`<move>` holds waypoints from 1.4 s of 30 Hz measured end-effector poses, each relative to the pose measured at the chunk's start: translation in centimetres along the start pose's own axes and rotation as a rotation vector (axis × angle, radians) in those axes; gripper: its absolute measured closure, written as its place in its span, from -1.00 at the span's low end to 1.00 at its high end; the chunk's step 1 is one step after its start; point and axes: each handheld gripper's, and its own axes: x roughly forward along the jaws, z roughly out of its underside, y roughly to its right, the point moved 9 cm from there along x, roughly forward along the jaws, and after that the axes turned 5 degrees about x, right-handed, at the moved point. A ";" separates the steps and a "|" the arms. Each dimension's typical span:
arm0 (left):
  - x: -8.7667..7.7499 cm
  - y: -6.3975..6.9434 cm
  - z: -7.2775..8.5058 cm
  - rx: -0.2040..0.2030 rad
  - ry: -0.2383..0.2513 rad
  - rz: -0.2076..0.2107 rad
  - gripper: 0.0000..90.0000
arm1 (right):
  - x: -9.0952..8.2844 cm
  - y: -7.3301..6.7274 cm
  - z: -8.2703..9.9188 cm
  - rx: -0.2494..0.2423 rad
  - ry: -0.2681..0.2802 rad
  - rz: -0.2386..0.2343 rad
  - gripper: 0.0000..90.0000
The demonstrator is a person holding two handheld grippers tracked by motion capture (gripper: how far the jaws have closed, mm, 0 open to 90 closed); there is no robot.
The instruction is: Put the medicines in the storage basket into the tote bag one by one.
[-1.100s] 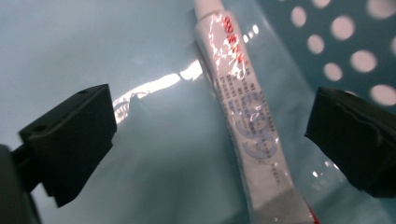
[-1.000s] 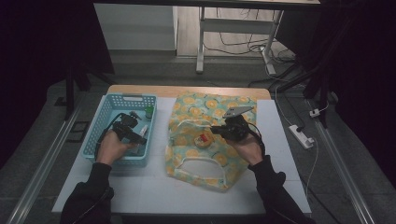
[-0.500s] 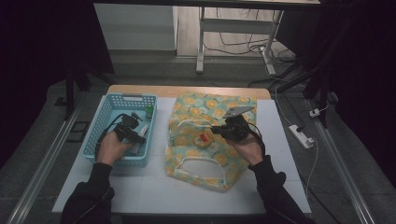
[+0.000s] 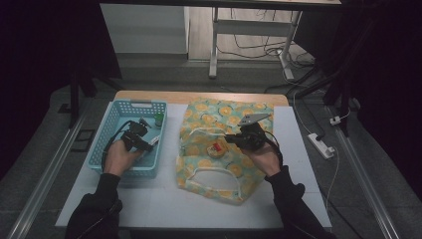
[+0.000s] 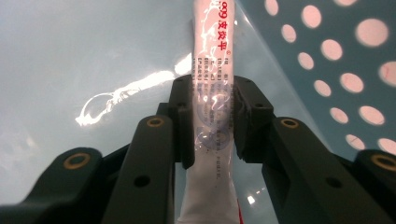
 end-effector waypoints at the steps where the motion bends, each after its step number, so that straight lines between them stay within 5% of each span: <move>1: -0.1 0.0 0.0 -0.007 0.003 -0.003 0.58 | 0.0 0.0 0.0 0.000 0.001 0.000 1.00; 18: -3.8 -0.9 -0.9 -0.056 0.195 0.004 0.58 | -0.2 0.1 -0.1 0.001 0.008 0.003 1.00; 31: -7.1 0.8 -2.0 0.007 0.303 0.031 0.58 | -0.2 0.1 -0.2 -0.001 0.012 0.005 1.00; 42: -9.1 4.7 -3.6 0.104 0.342 0.078 0.58 | -0.4 0.1 -0.2 -0.001 0.016 0.005 1.00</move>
